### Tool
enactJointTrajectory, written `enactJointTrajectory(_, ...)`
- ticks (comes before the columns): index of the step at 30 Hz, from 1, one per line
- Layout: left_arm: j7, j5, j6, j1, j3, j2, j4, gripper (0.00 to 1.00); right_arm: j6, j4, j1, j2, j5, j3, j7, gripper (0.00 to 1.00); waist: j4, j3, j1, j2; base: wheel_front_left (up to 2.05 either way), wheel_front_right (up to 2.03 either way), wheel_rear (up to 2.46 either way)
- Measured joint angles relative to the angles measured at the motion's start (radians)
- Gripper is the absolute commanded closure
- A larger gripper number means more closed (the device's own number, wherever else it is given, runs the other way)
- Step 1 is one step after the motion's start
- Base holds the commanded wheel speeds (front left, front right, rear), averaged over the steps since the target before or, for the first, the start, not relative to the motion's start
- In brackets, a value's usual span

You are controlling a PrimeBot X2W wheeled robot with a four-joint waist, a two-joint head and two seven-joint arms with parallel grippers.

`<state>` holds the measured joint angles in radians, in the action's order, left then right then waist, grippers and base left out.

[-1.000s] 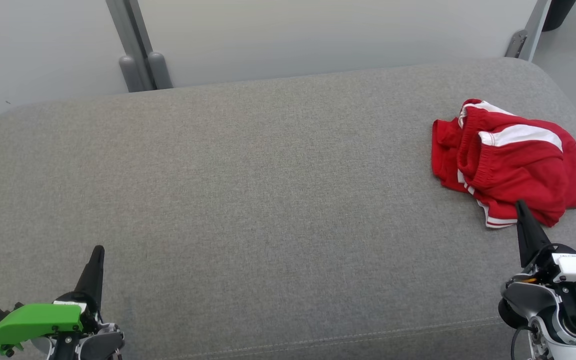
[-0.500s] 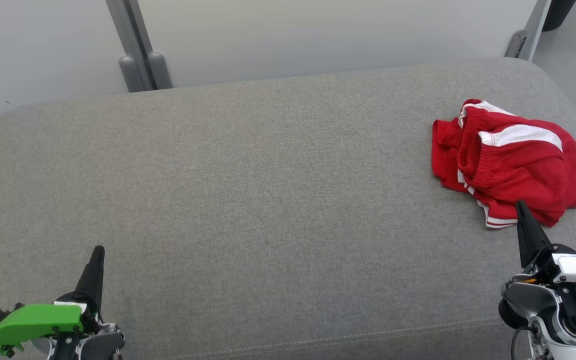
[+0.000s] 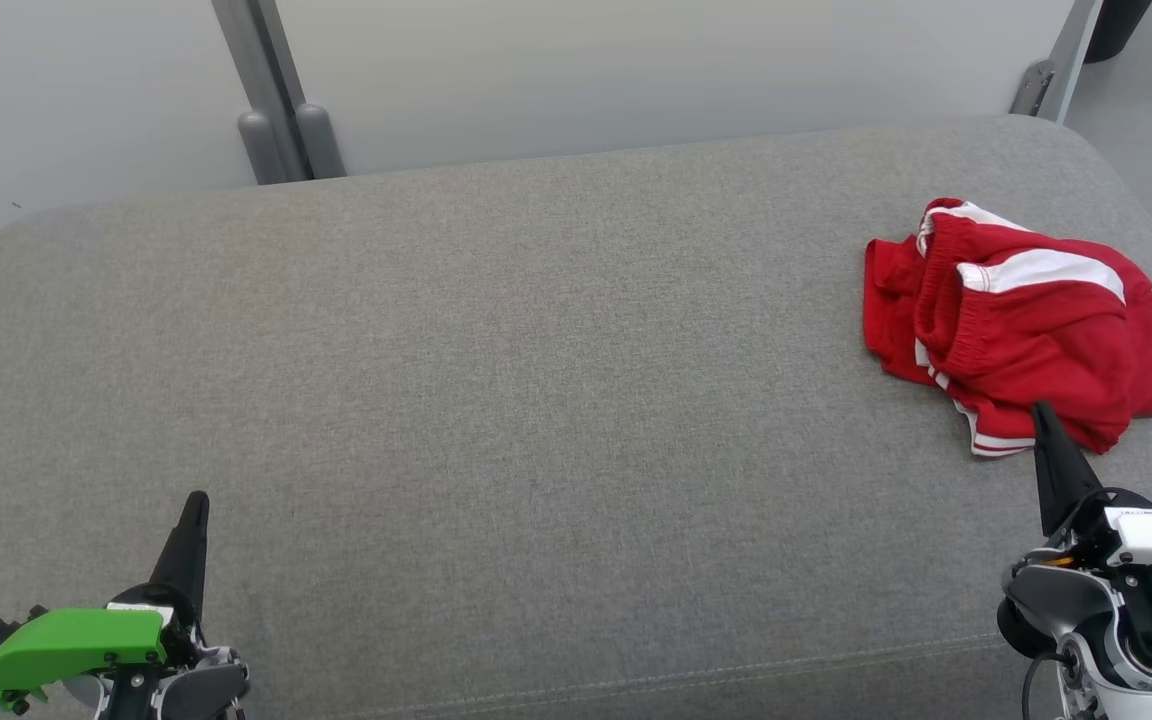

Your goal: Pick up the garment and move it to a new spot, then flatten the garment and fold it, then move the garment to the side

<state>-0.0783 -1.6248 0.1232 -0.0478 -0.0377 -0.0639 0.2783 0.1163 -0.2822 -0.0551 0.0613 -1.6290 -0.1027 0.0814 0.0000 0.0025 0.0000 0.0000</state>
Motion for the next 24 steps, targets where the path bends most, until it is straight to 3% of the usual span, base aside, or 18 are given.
enactJointTrajectory(24,0.000,0.000,0.000,-0.005,-0.003,0.001,0.002,1.00,0.001,-0.001,0.000,0.000,0.000,-0.002,0.000,1.00,0.000,0.000,0.0000,0.0000,0.00,0.00,0.00)
